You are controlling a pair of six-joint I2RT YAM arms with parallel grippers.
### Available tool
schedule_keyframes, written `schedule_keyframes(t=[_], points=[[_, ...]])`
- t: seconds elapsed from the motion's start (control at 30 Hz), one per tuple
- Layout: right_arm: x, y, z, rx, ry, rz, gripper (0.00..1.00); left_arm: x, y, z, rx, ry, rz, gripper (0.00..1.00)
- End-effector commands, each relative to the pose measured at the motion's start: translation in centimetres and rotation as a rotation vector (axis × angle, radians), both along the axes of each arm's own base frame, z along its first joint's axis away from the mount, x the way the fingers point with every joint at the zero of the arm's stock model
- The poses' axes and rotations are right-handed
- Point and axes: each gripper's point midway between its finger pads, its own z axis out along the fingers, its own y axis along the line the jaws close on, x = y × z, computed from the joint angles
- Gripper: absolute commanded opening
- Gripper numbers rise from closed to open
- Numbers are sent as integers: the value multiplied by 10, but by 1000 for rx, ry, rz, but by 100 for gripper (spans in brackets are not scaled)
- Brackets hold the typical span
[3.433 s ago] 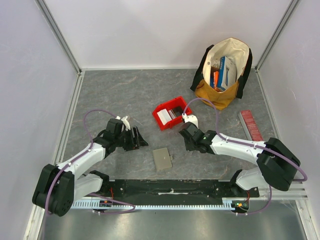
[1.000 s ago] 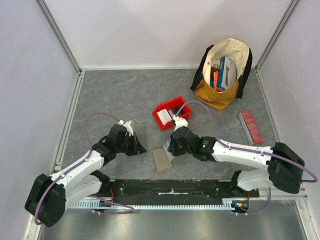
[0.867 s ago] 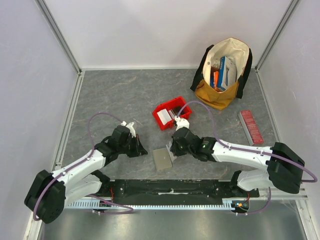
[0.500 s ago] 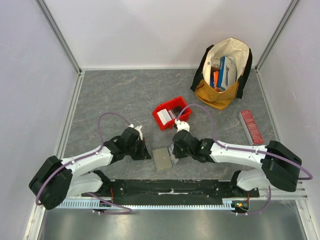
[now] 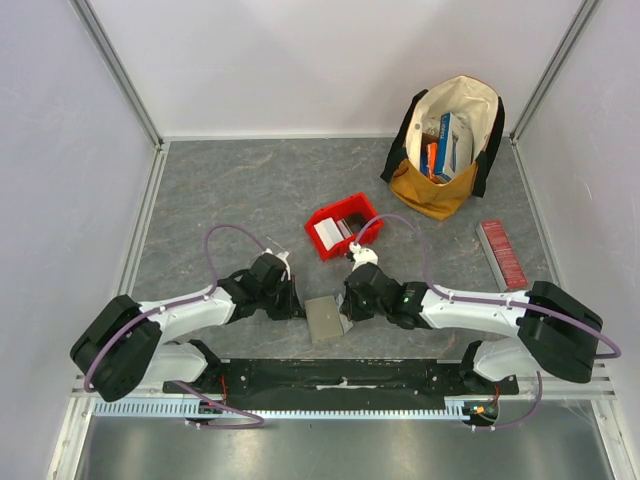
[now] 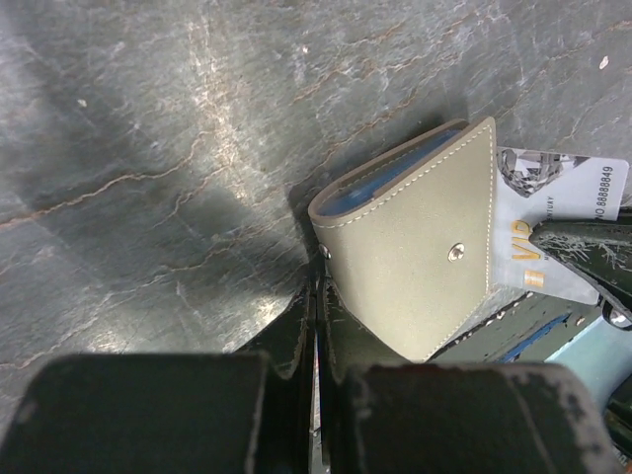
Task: Put the credit cards into the card holder
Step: Open the card holder at the center of the board.
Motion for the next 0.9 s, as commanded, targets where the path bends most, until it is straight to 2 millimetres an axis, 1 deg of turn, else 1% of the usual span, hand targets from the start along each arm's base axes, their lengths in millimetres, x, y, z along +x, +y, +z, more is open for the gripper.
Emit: schedule_keyframes(t=[0.0, 0.23, 0.33, 0.4, 0.53, 0.7, 0.87], points=[[-2, 18, 28, 146, -14, 13, 0, 19, -15, 15, -37, -49, 18, 2], [-1, 23, 56, 223, -43, 17, 0, 27, -15, 16, -11, -67, 19, 2], [-3, 27, 58, 231, -32, 29, 0, 31, -18, 17, -8, -72, 12, 2], [-2, 33, 63, 256, -39, 39, 0, 34, -21, 19, -9, -76, 9, 2], [-1, 35, 60, 244, -30, 32, 0, 38, -24, 21, -12, -82, 7, 2], [-2, 40, 63, 266, -20, 41, 0, 41, -27, 26, -25, -100, -1, 2], [-1, 46, 58, 271, 19, 14, 0, 41, -29, 29, -42, -109, -2, 10]])
